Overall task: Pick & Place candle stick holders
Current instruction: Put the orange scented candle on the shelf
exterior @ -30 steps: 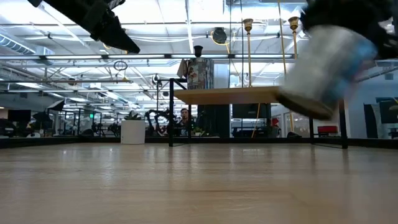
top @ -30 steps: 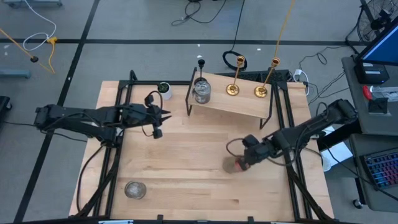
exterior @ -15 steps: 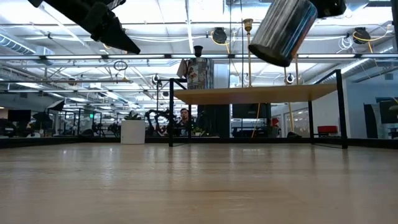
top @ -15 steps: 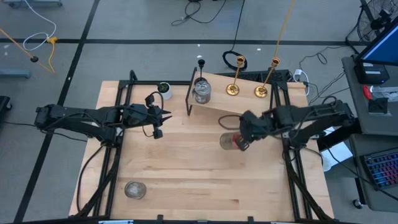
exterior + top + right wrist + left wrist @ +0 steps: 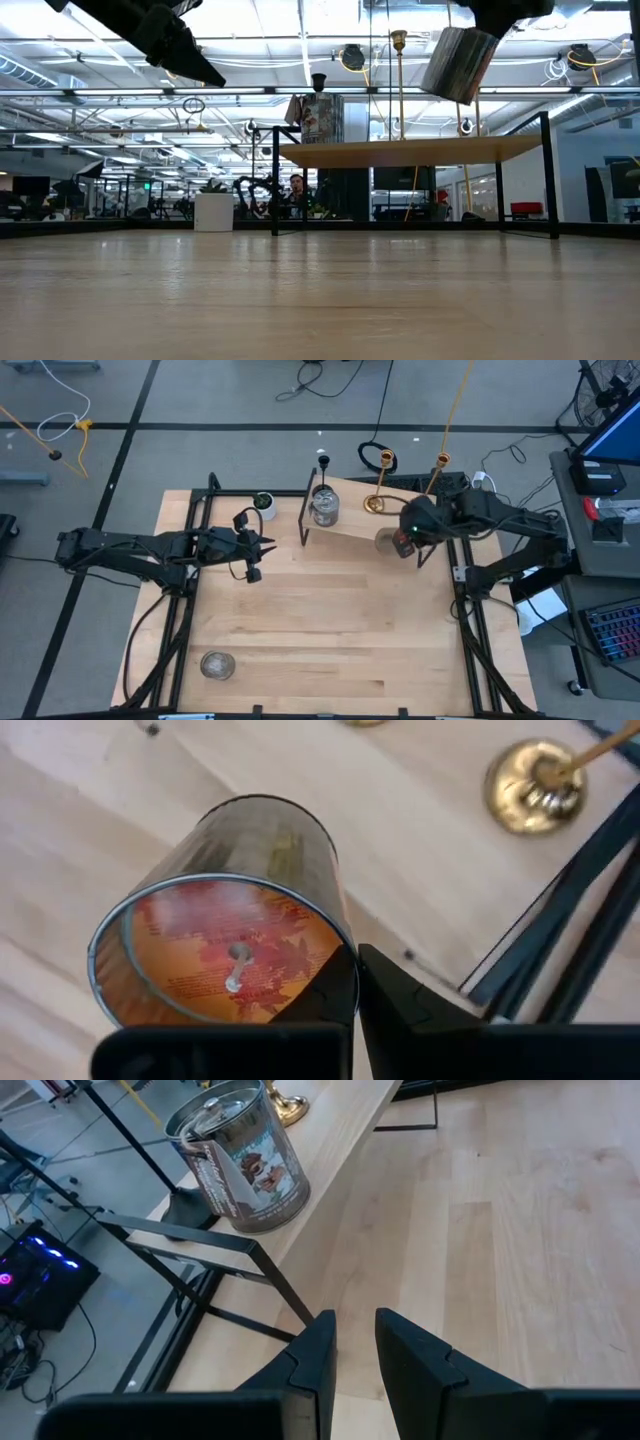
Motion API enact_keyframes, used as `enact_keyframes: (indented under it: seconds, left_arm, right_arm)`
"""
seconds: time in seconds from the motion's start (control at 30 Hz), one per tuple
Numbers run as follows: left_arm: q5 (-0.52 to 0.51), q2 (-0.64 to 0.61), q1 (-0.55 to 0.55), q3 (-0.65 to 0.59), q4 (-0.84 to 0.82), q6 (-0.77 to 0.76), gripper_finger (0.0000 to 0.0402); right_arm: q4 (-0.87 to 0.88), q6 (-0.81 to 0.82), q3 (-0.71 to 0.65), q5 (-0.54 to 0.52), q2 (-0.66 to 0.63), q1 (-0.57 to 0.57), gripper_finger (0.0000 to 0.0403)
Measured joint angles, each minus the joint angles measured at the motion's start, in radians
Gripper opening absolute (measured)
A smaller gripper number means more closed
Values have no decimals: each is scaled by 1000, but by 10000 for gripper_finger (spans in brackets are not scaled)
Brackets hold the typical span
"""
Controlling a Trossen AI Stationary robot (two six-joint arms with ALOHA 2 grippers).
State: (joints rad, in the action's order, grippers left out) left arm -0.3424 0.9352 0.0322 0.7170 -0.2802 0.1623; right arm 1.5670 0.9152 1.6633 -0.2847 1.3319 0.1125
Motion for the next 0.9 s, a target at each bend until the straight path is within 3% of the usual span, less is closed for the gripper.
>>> enact_keyframes:
  seconds: [0.6,0.9]
  left_arm:
    - [0,0,0,0,2,15,81]
    - [0,0,0,0,76,16,81]
  right_arm:
    - [4,-175,-51,34,8,324,1]
    - [4,-123,-51,77,8,401,1]
